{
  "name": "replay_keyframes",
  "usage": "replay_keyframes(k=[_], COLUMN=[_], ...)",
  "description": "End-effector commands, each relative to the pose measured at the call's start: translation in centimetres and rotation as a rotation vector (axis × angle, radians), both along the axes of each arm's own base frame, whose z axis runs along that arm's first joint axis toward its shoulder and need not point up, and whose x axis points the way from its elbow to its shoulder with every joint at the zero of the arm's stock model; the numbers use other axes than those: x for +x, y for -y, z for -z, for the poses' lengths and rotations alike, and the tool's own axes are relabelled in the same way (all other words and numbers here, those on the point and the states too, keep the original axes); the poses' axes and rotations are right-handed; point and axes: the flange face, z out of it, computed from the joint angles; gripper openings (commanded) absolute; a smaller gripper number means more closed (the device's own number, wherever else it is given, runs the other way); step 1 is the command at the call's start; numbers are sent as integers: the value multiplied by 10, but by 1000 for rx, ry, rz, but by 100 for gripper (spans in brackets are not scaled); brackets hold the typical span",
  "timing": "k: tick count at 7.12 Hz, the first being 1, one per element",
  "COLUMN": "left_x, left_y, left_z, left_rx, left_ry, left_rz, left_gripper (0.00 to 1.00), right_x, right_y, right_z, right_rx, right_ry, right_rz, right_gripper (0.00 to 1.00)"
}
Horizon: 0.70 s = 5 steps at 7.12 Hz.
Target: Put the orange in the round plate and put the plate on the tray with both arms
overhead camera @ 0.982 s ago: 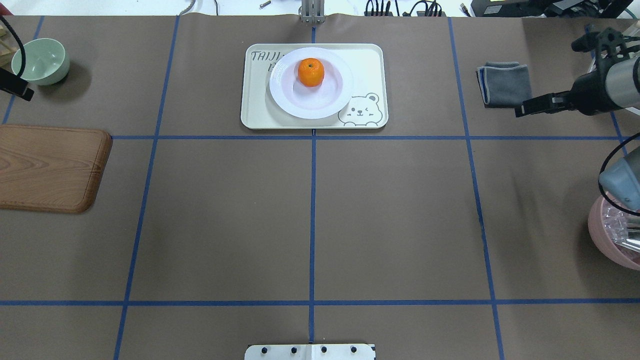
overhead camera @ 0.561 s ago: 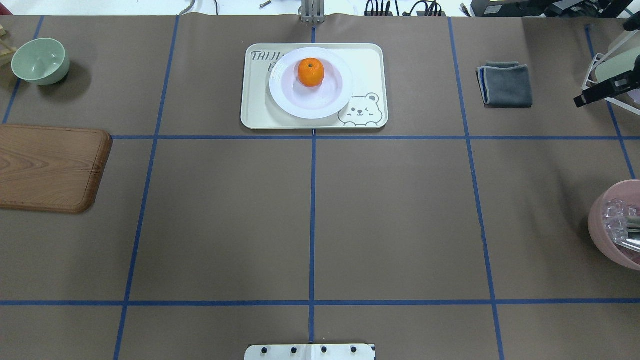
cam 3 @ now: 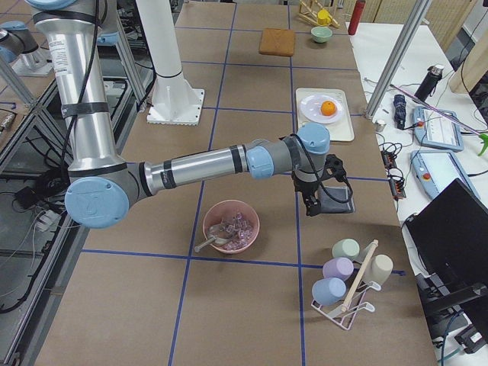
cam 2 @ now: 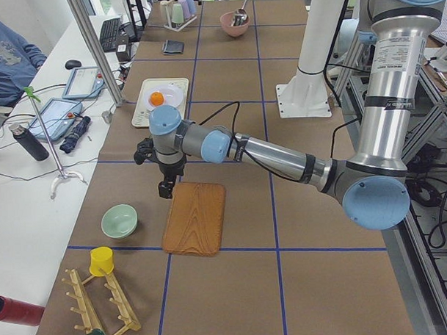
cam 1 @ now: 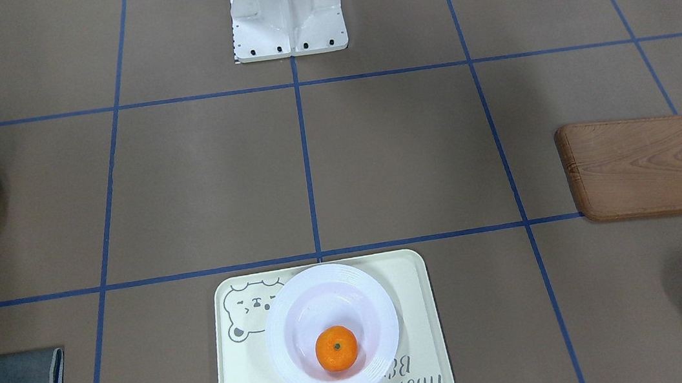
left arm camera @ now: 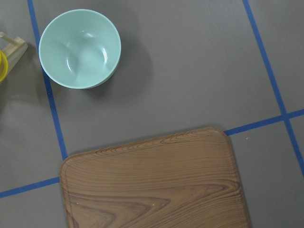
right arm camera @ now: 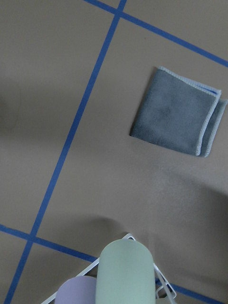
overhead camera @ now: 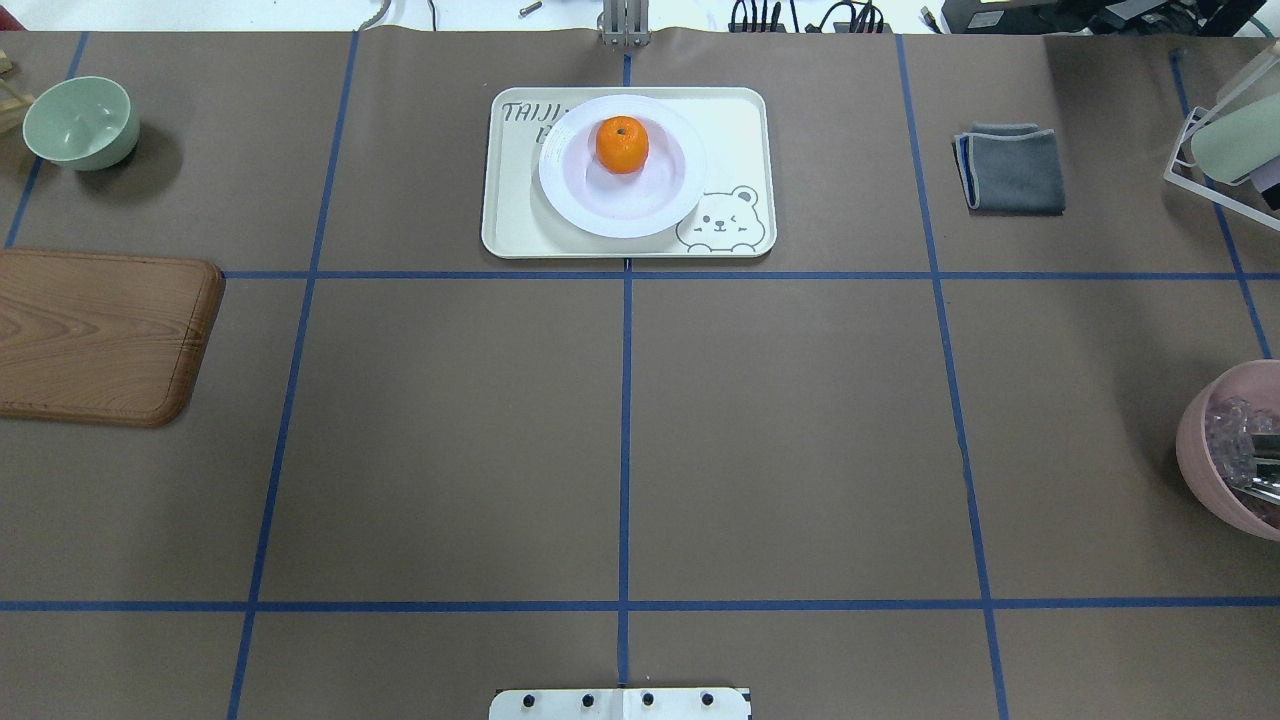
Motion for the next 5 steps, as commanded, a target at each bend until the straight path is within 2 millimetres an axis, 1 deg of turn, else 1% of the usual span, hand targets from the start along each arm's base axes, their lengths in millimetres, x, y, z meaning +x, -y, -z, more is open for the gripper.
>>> replay_keyframes(k=[1,2,3,4,5], left_x=[-4,-7,-7,-7,-7], left_y=[-2,-4,-3,-4,-6], left_z=[-6,-6,-4,-7,-14], left_rx=[-53,-57,-82,-94,-108], left_ry=[7,6,-1,2,3], left_rz=[0,4,5,5,5], left_gripper=[98,98,98,98,98], right_x=[24,25,30,30,30], right_y=[-19,-20,-35,-44,-49], right_z=[-22,-27,-42,-44,-49], right_rx=[-49,-51,-64,-66,-75], right_ry=[10,-19,-51,-53,-50], right_rz=[-8,-11,-17,-16,-15], right_gripper=[100,100,100,100,100])
